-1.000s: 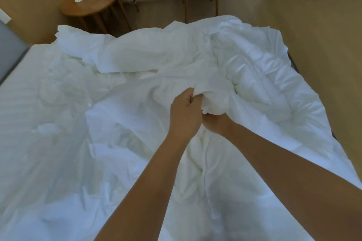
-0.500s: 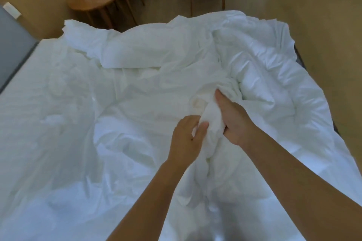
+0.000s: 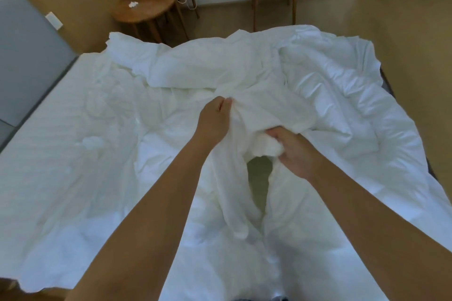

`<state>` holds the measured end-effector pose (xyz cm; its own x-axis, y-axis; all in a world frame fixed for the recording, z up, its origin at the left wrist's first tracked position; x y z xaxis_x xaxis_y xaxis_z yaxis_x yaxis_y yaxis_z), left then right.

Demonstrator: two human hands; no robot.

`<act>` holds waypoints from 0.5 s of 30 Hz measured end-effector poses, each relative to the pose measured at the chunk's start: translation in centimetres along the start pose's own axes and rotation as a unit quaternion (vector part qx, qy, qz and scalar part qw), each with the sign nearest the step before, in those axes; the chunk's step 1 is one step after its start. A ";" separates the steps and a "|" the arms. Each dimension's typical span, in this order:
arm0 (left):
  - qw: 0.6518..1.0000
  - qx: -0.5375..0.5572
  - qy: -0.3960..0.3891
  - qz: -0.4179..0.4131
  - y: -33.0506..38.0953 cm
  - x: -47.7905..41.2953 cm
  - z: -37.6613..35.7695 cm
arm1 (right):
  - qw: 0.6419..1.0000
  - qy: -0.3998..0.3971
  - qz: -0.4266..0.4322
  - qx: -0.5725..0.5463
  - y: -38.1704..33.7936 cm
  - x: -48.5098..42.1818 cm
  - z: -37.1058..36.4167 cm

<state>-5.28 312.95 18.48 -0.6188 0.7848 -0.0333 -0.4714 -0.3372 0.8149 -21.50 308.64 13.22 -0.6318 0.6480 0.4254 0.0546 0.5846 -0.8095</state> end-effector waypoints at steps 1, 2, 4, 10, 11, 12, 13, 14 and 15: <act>0.999 -0.048 0.003 -0.014 -0.6 0.1 0.1 | 1.000 0.005 -0.002 -0.023 -0.7 0.0 0.2; 0.995 -0.093 0.005 -0.028 -1.1 0.2 0.2 | 1.000 0.017 -0.018 -0.007 -0.9 -0.1 0.6; 0.986 -0.161 0.004 -0.047 -2.2 0.3 0.4 | 0.994 0.032 -0.072 0.070 -0.1 -0.3 1.0; 0.960 -0.270 0.022 -0.070 -3.6 0.6 0.5 | 0.899 -0.177 -0.162 0.367 1.0 1.2 -0.2; 0.956 -0.285 0.018 -0.074 -3.7 0.6 0.2 | 0.831 -0.197 -0.182 0.487 1.4 1.3 -0.2; 0.952 -0.297 0.011 -0.077 -3.6 0.7 -0.2 | 0.765 -0.203 -0.195 0.579 1.5 1.5 -0.1; 0.951 -0.301 0.008 -0.074 -3.4 0.7 -0.4 | 0.740 -0.195 -0.198 0.613 1.6 1.4 -0.1; 0.955 -0.291 0.013 -0.058 -3.2 0.5 -0.4 | 0.764 -0.189 -0.186 0.588 1.5 1.2 -0.2; 0.960 -0.276 0.023 -0.035 -2.9 0.2 -0.3 | 0.832 -0.180 -0.169 0.497 1.2 0.8 -0.4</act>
<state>-4.27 313.92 15.91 -0.5952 0.7957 -0.1120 -0.7659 -0.5196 0.3787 -21.64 310.05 12.74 -0.6814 0.2348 0.6932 -0.7266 -0.1038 -0.6791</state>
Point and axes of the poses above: each hand's wrist, its own x-axis away from the middle knuckle, its own z-axis out of the back of the hand, y = z × x, the point moved 4 cm from there along -x, towards the middle knuckle, and after that the axes turned 2 degrees about y, right-handed, at the moved point
